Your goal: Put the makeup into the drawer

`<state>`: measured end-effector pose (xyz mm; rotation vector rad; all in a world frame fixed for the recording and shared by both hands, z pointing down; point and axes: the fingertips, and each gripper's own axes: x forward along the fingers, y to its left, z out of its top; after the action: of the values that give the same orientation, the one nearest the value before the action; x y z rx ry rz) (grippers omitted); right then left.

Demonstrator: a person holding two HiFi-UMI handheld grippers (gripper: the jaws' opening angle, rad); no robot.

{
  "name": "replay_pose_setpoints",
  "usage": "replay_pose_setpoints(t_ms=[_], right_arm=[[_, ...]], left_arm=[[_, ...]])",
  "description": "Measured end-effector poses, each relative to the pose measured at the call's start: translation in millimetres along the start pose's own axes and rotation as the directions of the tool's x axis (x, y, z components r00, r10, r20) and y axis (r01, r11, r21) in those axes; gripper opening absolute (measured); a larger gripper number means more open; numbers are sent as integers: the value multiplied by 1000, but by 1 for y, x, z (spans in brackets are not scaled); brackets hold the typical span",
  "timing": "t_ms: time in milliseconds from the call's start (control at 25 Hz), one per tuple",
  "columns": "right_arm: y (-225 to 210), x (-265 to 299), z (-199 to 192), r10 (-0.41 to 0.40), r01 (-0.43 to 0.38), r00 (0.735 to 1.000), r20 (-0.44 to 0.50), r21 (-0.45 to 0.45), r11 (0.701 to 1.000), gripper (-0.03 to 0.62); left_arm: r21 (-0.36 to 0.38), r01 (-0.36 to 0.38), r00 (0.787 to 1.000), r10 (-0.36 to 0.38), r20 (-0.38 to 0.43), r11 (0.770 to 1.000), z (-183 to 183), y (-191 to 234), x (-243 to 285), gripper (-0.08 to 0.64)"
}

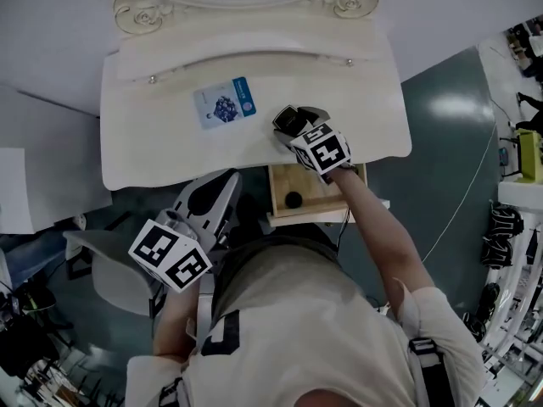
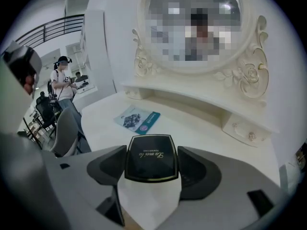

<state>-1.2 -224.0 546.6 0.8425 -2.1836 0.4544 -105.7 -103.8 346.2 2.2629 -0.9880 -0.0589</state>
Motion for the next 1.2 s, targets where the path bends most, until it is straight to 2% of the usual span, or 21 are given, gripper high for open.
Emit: replay_pose_setpoints(t_ms=[320,720,960,1200], right_arm=[[30,-22,30,0,4,998,70,-62,998,341],[54,-51,39,-8,14,995,102,-54,998,341],[75,-71,36,-15,18,991,130,-24,1000,341],[89,-106,22,-39,33,989,146,47,998,341]], left_arm=[[19,-24,999,23,48,1000,17,14,-16,38],[67,-70,995,65,75,995,25,31,-41,38],[70,-38,998,34,55,997,14,29,-51,38],[75,73,997,-71,-25,995,-3,7,-36,38]])
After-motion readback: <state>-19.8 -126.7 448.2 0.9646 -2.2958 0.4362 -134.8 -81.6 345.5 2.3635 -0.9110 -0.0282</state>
